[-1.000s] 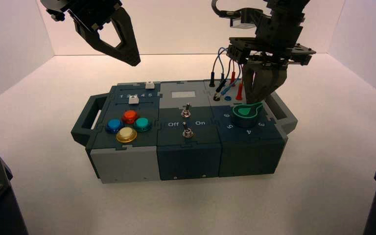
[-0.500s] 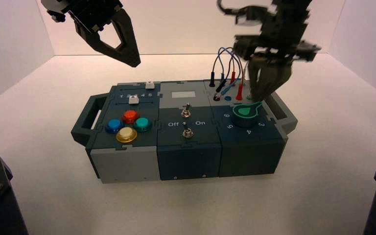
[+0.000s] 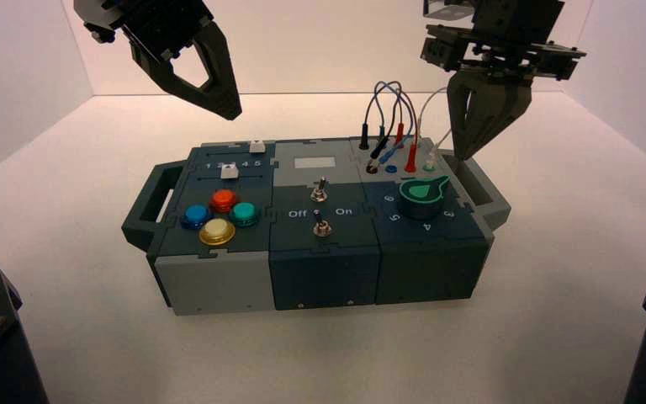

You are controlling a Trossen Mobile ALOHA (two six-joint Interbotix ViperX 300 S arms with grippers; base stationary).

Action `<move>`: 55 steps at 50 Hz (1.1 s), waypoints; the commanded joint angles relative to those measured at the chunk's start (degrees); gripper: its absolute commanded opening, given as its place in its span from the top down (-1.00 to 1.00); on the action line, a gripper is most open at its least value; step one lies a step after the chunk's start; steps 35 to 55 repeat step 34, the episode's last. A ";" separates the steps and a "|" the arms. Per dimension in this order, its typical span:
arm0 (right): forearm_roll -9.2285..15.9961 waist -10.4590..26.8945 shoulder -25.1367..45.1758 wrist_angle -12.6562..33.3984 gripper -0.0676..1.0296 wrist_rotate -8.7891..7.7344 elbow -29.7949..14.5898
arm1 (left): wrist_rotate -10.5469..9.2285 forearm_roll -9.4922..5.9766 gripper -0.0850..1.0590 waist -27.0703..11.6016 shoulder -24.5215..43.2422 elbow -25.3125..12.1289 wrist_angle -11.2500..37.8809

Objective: Turn the knob to position 2.

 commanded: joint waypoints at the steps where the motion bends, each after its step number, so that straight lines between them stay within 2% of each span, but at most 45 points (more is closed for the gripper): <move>1: 0.44 0.18 -3.34 0.44 0.92 0.26 0.62 | 0.26 0.26 0.91 -0.18 -0.26 -0.70 -0.35; 13: 0.70 0.18 -3.87 0.53 0.92 0.09 1.67 | 0.35 0.44 0.91 -0.18 -0.26 -0.79 -0.35; 28: 0.79 0.26 -4.83 -0.26 0.92 -0.70 2.46 | 0.35 1.76 0.91 0.18 -0.26 -0.44 -0.79; 55: 0.70 0.26 -5.27 -0.53 0.92 -0.97 2.99 | 0.62 1.76 0.91 0.35 -0.35 -0.26 -0.88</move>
